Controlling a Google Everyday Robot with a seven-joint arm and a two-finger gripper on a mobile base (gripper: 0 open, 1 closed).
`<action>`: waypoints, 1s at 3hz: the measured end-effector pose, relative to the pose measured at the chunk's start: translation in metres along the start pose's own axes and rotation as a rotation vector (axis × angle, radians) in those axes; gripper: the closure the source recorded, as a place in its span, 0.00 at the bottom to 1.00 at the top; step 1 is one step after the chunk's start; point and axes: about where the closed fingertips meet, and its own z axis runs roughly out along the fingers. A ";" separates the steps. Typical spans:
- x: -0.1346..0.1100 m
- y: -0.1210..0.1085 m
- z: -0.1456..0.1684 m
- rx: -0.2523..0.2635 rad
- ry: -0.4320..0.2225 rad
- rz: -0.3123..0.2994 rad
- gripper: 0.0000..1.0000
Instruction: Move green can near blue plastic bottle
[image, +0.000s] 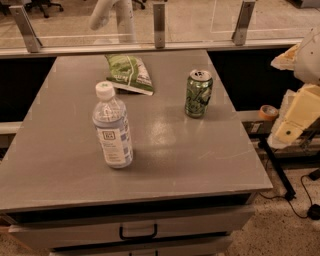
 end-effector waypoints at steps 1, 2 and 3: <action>-0.009 -0.029 0.030 0.002 -0.211 0.049 0.00; -0.019 -0.054 0.071 0.013 -0.449 0.086 0.00; -0.040 -0.076 0.098 0.007 -0.654 0.116 0.00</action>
Offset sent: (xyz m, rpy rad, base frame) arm 0.1274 0.0285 -0.0602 0.7964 -0.2762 0.0390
